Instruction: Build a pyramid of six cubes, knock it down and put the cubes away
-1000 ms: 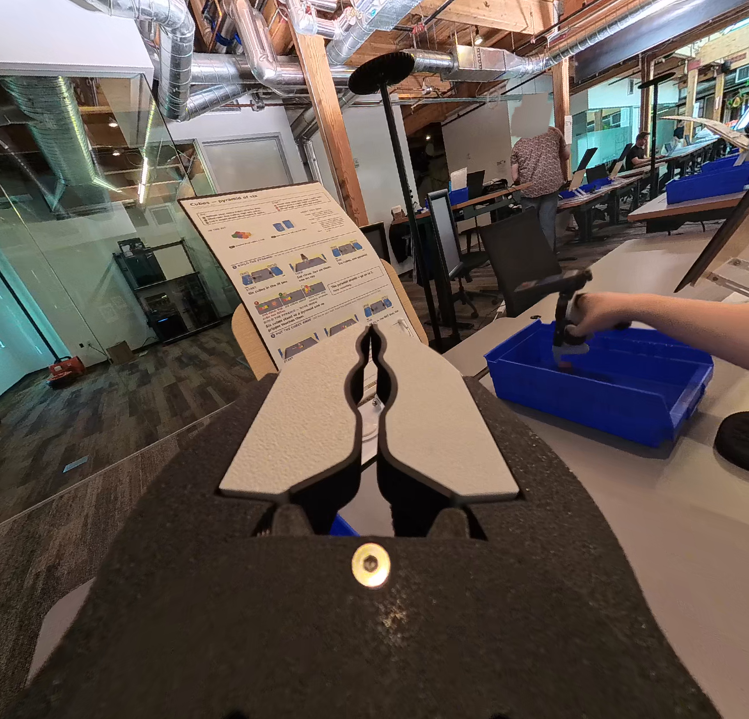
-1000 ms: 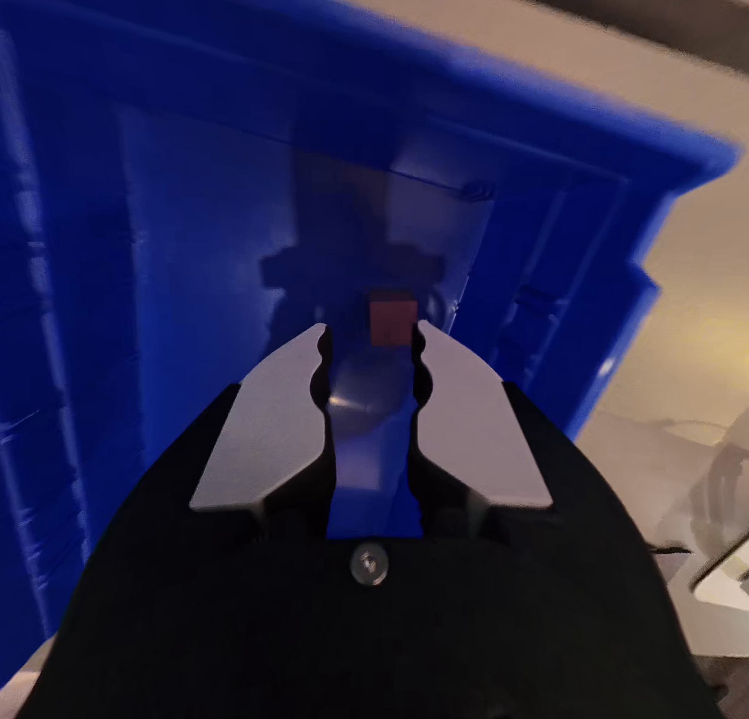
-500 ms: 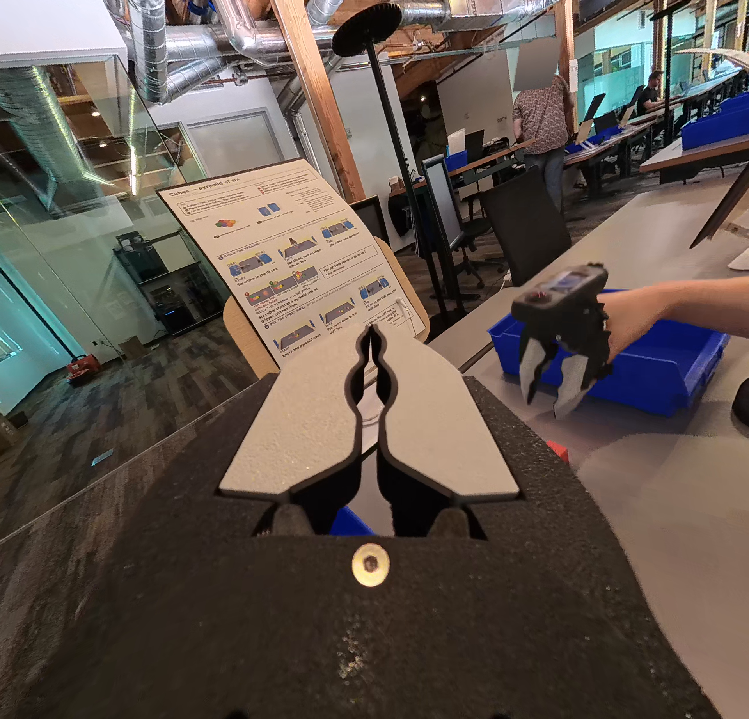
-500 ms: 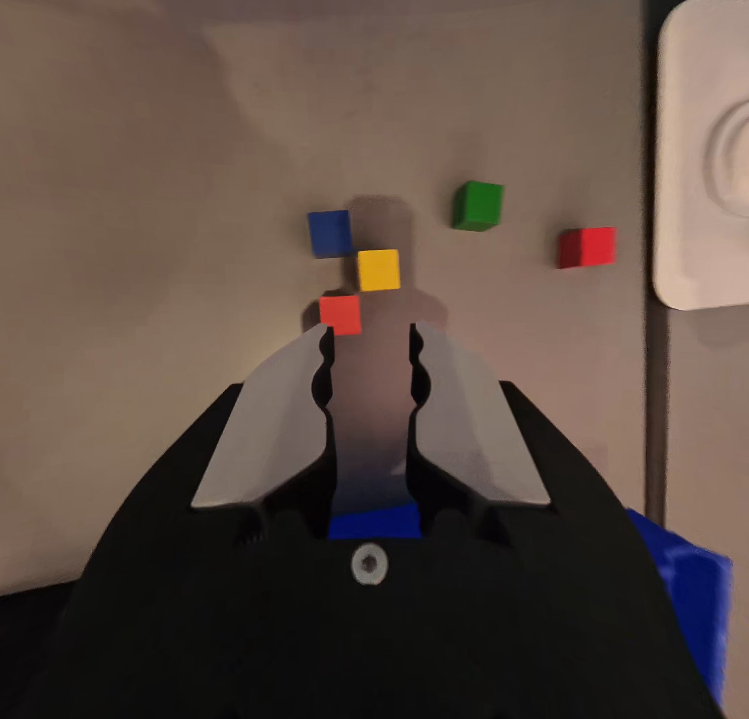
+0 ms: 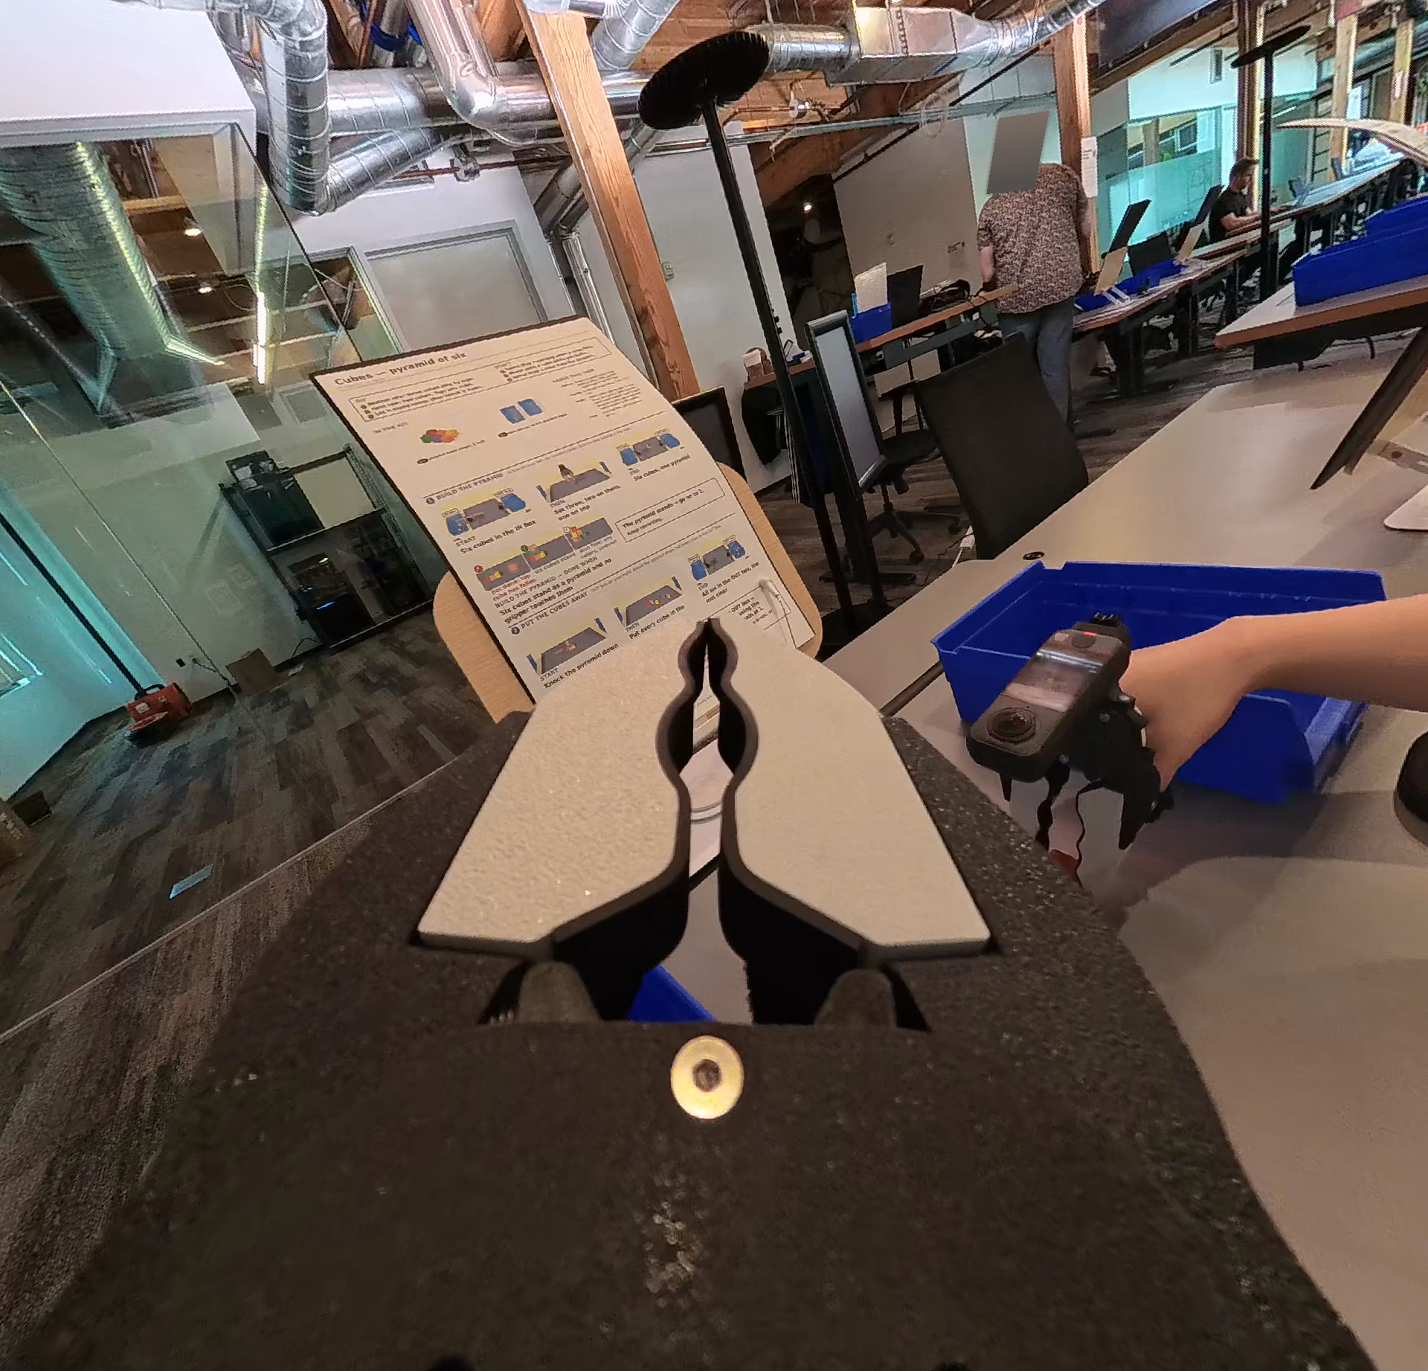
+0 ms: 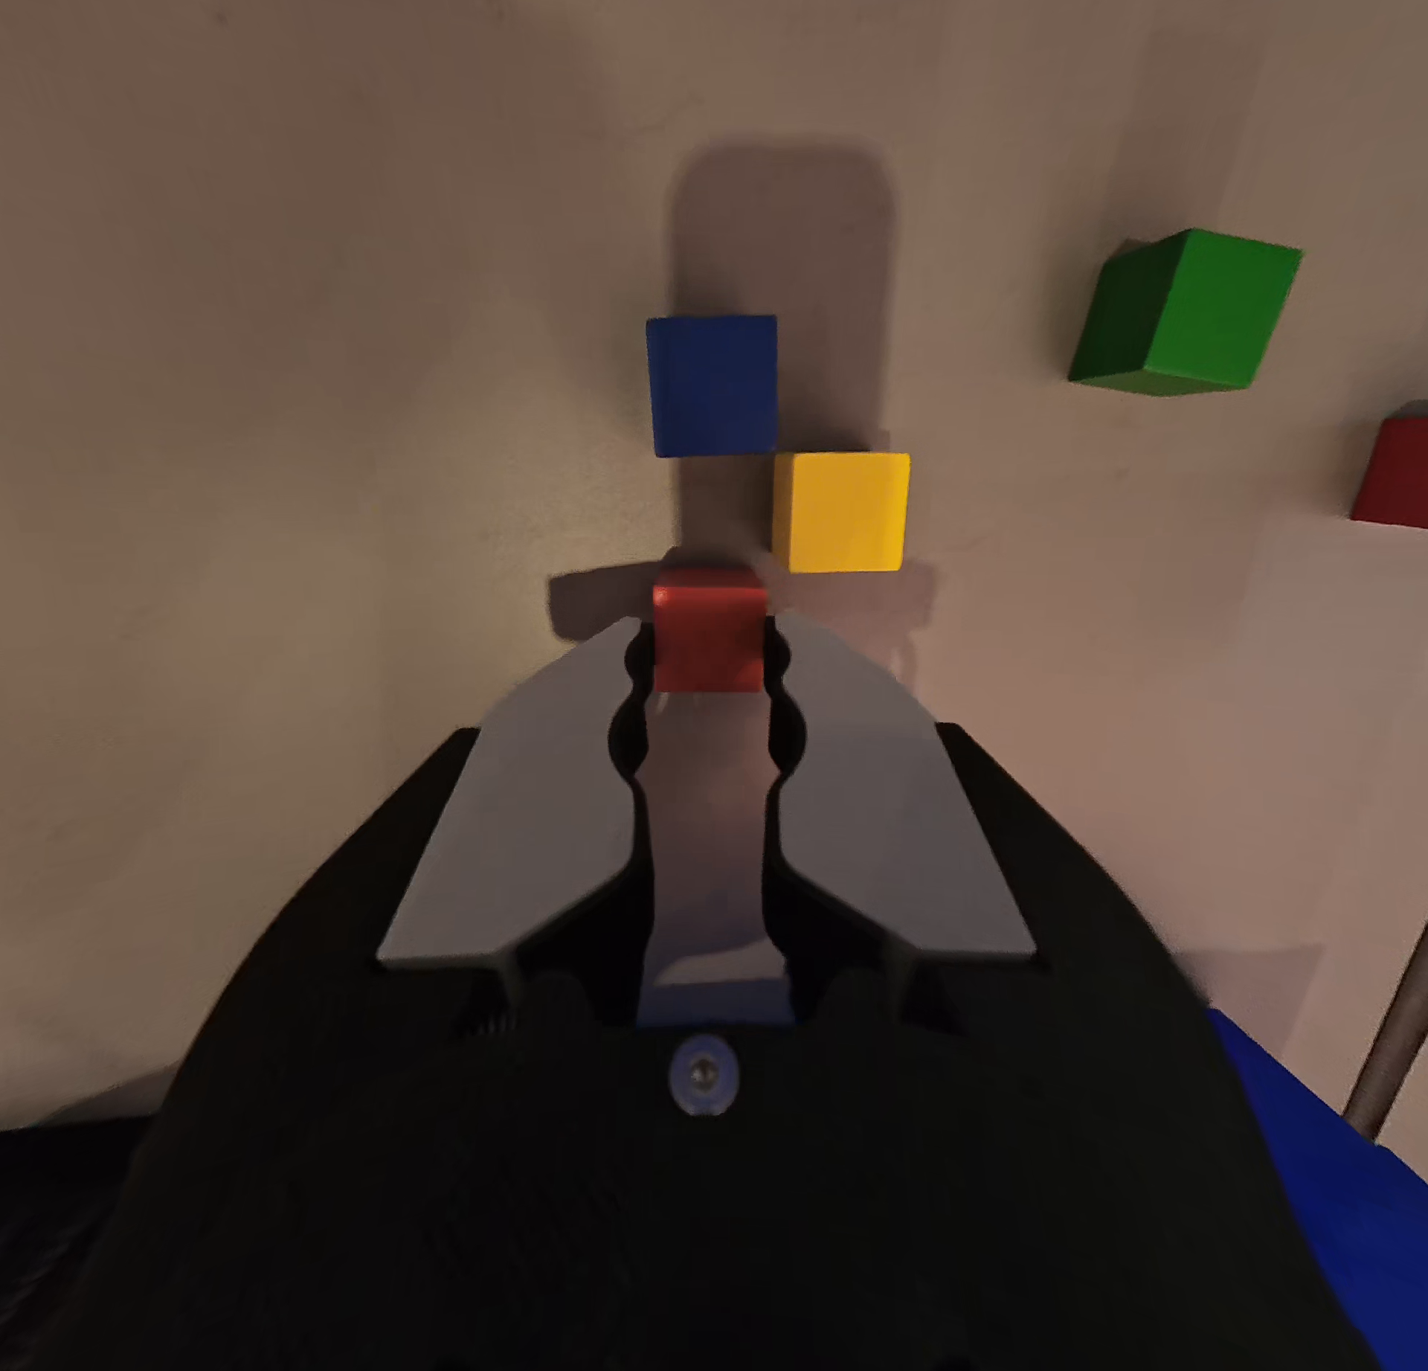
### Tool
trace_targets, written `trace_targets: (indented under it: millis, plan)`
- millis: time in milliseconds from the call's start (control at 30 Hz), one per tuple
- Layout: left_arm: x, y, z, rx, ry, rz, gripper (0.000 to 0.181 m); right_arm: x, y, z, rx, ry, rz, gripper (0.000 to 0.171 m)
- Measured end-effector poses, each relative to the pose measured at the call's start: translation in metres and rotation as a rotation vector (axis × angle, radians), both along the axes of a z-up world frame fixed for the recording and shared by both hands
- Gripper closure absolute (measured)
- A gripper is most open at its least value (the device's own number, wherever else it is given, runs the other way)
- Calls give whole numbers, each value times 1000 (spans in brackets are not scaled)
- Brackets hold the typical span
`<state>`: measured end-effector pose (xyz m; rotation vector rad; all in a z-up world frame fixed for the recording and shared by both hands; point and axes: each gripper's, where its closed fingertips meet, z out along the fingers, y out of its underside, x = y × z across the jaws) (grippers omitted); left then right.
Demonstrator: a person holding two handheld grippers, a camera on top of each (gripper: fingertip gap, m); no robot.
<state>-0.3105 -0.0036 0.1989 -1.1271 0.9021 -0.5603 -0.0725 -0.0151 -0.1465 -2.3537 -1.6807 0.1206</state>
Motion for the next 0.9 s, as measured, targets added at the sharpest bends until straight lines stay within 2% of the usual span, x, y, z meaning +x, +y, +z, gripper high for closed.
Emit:
trace_targets:
  millis: [133, 200, 267, 367, 433, 500, 567, 667, 800, 900]
  plan:
    - [0, -1, 0, 1, -1, -2, 181, -3, -2, 3, 0, 9, 7, 143]
    - [-1, -1, 0, 3, 0, 0, 181, -7, -7, 22, 17, 31, 27, 143]
    - [-1, 0, 0, 3, 0, 1, 181, -10, -2, 68, 114, 97, 28, 143]
    - [-1, 1, 0, -1, -3, -1, 181, 1, 10, 174, 302, 324, -66, 143]
    - [0, 1, 0, -4, 0, -2, 181, 42, 29, 234, 448, 405, -245, 143]
    - [1, 0, -1, -4, 5, -4, 181, 115, 49, 253, 521, 334, -566, 143]
    - [3, -1, -1, 0, 9, -5, 181, 183, 56, 236, 464, 220, -848, 143]
    - [5, -2, -2, -2, 20, -7, 181, 229, 60, 179, 278, 239, -1083, 143]
    - [7, -2, -5, 4, 44, 6, 181, 259, 45, 90, 91, 137, -1191, 143]
    - [7, -2, -5, 3, 43, 6, 181, 267, 35, 47, 8, 96, -1231, 142]
